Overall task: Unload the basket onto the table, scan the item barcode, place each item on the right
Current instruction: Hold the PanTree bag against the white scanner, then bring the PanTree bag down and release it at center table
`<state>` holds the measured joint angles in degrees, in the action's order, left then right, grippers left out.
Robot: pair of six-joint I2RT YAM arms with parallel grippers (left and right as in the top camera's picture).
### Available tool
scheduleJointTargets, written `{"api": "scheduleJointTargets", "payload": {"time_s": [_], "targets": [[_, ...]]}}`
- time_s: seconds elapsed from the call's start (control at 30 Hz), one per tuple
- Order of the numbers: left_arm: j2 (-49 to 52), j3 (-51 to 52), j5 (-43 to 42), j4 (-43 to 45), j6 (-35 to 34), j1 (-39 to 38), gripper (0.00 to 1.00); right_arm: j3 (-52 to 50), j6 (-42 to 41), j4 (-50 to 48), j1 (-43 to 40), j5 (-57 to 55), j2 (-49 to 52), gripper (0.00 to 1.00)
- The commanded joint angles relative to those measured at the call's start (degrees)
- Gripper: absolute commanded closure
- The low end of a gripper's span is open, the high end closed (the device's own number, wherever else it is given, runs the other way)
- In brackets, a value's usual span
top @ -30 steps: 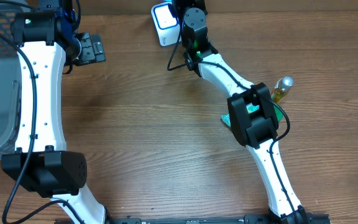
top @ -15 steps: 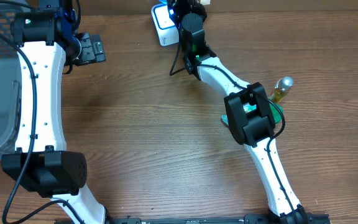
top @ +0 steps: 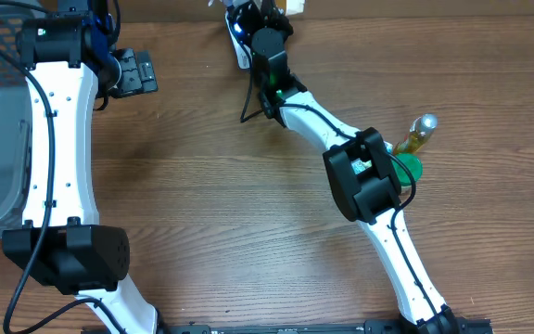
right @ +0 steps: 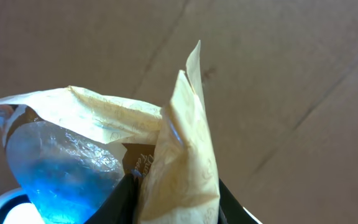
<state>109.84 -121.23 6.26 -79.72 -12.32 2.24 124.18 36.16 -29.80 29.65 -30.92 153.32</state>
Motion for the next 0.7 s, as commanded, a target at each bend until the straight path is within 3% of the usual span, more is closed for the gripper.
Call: {"api": "scheduleJointTargets", "payload": {"time_s": [0.0,0.5,0.67], "targets": [[-0.9,-0.7,0.1,0.1,-0.6,-0.5,0.0,1.3,0.3,1.9,-0.1,-5.5,0.4,0.96],[-0.9,-0.7,0.1,0.1,-0.6,-0.5,0.0,1.3,-0.2,10.0,2.5,-8.1,-1.4,0.96],[-0.9,-0.7,0.1,0.1,-0.6,-0.5,0.0,1.3,-4.4,16.1,2.5,-10.7,-3.0,0.96]]}}
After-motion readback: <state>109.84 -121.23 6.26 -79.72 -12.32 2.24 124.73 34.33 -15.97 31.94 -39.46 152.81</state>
